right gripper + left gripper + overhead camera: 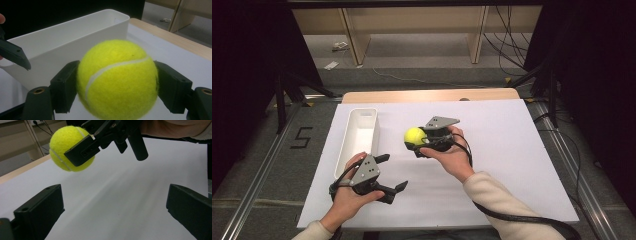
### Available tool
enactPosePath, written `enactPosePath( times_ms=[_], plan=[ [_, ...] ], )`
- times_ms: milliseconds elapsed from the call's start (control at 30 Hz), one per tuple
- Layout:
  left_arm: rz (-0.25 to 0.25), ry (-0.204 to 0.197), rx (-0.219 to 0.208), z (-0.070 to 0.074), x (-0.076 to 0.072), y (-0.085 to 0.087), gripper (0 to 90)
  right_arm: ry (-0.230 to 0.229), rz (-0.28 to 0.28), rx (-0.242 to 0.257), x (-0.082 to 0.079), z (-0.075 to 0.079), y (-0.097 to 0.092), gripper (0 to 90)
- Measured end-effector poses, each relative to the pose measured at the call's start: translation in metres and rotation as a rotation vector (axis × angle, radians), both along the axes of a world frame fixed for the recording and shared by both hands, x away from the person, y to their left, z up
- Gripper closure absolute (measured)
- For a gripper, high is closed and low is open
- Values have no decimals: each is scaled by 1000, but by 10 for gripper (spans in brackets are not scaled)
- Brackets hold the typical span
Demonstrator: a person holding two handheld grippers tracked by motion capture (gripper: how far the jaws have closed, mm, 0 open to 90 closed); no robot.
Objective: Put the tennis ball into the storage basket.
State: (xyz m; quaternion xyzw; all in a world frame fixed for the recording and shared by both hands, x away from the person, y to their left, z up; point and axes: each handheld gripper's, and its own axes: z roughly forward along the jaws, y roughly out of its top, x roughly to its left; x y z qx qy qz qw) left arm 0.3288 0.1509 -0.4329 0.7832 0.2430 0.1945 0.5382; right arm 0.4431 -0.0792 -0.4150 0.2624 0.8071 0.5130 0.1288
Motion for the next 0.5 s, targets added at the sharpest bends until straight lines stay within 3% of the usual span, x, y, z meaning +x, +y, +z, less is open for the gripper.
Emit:
enactPosePath(
  times_ms=[500],
  plan=[
    [-3,2,-4,0,-1,-1,7,-10,-3,5,1,3,2,263]
  ],
)
